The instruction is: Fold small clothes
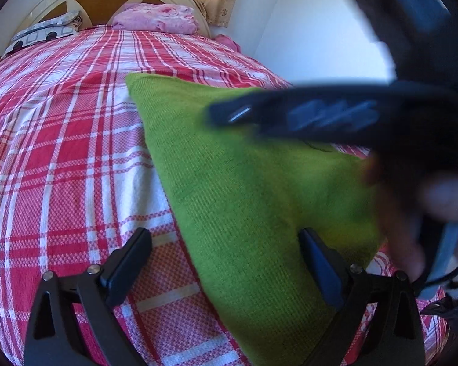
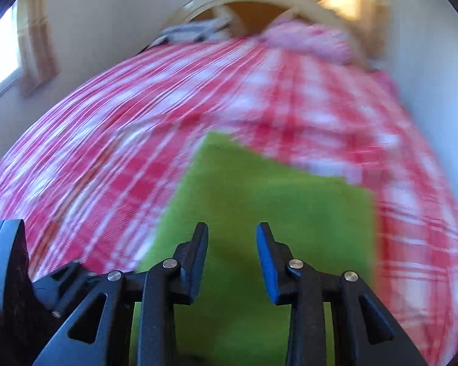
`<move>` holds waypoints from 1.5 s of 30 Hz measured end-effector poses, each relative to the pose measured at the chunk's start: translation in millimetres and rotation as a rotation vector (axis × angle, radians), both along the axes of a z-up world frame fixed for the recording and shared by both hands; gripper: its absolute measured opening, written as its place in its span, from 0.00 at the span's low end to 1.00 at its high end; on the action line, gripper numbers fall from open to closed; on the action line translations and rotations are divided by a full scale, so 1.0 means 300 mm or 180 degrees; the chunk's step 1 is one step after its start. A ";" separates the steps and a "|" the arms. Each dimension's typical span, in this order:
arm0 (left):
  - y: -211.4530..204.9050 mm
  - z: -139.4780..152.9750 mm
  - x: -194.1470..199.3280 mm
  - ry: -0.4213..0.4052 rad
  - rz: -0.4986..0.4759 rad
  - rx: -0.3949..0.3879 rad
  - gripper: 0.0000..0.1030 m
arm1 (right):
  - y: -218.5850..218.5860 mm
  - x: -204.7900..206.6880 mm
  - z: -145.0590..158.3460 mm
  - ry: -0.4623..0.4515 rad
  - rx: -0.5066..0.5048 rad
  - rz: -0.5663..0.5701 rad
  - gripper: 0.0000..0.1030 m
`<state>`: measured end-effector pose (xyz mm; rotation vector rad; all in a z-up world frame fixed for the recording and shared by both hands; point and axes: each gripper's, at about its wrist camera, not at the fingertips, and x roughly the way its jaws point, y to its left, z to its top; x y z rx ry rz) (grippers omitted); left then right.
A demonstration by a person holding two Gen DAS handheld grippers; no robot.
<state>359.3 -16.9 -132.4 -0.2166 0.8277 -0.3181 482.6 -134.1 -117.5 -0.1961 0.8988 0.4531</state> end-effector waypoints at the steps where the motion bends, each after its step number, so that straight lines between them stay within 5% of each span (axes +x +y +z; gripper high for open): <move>1: 0.006 0.000 -0.004 0.0003 0.0032 -0.0022 0.97 | 0.011 0.018 -0.033 0.0104 -0.0040 0.0012 0.33; 5: 0.017 0.001 -0.011 0.0007 0.0037 -0.0125 0.97 | -0.055 0.049 -0.030 0.0223 0.0296 -0.0083 0.37; 8: 0.011 0.002 -0.009 0.0008 0.0028 -0.0109 0.98 | -0.146 0.068 0.020 0.0018 0.0431 -0.0314 0.37; 11: 0.002 0.003 -0.006 0.0022 0.0010 -0.0056 1.00 | -0.272 0.144 -0.032 0.0325 0.0447 -0.0693 0.36; 14: 0.002 0.003 -0.003 0.0034 -0.0015 -0.0060 1.00 | -0.387 0.166 -0.038 0.0581 0.1094 -0.0714 0.36; 16: 0.007 0.002 0.001 0.0034 -0.0014 -0.0089 1.00 | -0.435 0.139 0.000 0.0451 0.1306 -0.0698 0.42; 19: 0.010 0.002 0.006 0.0037 -0.0015 -0.0091 1.00 | -0.510 0.105 0.033 0.0212 0.1210 -0.0795 0.52; 25: 0.006 -0.004 0.019 0.0079 -0.0011 -0.0071 1.00 | -0.686 0.117 -0.047 0.0496 0.1241 -0.1120 0.54; 41: -0.010 -0.009 0.035 0.0102 -0.0001 0.0047 1.00 | -0.726 0.211 -0.176 0.0933 0.2188 -0.0675 0.54; 45: -0.006 -0.011 0.030 0.0100 -0.0003 0.0026 1.00 | -0.759 0.232 -0.190 0.0947 0.2687 -0.0655 0.55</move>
